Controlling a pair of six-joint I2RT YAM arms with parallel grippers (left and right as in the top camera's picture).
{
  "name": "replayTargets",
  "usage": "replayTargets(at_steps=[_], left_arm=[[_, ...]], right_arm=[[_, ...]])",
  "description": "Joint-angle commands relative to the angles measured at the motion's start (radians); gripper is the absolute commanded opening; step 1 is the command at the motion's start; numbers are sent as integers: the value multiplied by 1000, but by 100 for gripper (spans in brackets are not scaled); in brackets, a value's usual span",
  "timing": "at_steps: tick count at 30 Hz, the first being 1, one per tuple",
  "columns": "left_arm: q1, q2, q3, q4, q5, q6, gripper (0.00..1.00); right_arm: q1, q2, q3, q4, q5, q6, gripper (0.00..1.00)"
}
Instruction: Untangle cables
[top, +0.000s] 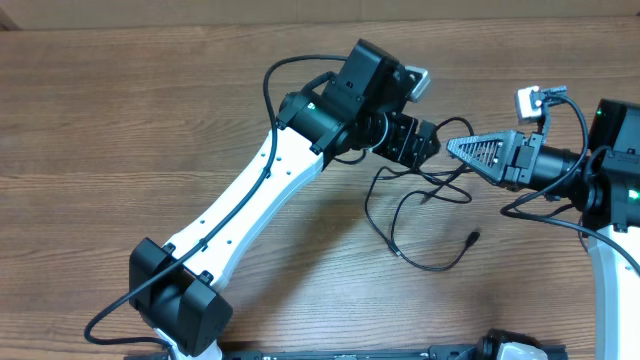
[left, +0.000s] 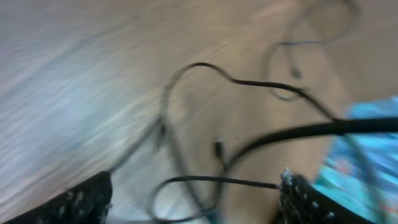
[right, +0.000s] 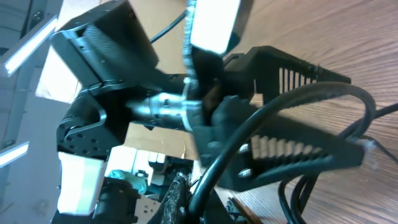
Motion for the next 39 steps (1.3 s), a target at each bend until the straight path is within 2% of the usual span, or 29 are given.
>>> replayTargets(at_steps=[1,10,13,17,22,39], left_arm=[[3,-6,14,-13,-165,18,90],[-3,37,14,19,-7,18,91],[-10,46,14,21,-54,19,91],[-10,53,14,-7,-196,18,95],[30,53,14,-69,-324,-28,99],[216,53,14,-165,-353,-30,100]], right_arm=[[6,-3,8,22,-100,-1,4],[6,-3,8,44,-143,0,4],[6,-3,8,44,-143,0,4],[6,-3,8,43,-143,3,4],[6,-3,8,44,-143,3,4],[6,-3,8,79,-143,3,4]])
